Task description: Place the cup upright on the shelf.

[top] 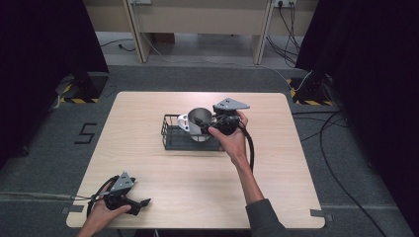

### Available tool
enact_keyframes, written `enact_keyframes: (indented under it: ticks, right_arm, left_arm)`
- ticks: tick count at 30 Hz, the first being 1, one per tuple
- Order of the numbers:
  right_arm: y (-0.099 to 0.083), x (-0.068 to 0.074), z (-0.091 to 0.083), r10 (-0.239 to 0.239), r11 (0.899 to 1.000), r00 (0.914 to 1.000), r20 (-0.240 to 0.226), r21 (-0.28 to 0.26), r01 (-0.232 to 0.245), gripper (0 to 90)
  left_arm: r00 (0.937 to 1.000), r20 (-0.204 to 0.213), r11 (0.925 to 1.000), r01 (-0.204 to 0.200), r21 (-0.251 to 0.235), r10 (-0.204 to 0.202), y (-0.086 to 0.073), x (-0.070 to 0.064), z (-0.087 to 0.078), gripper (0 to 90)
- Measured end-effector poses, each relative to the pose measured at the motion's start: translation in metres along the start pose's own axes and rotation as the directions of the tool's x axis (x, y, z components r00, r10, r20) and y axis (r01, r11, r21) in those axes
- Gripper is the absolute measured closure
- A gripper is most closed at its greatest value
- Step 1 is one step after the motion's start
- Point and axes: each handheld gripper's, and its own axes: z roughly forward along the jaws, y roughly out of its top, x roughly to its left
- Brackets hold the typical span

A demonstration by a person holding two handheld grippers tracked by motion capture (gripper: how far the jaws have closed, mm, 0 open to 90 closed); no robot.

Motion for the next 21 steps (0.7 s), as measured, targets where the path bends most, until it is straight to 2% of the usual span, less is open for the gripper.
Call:
enact_keyframes:
  ticks: [21]
  right_arm:
    - [-0.015, 0.002, -0.027, 0.012, 1.0, 0.9997, -0.02, -0.021, -0.012, 15.6]
  left_arm:
    - [1.0, 0.0, 1.0, 0.001, 0.0, -0.001, 0.0, 0.0, 0.0, 0.0]
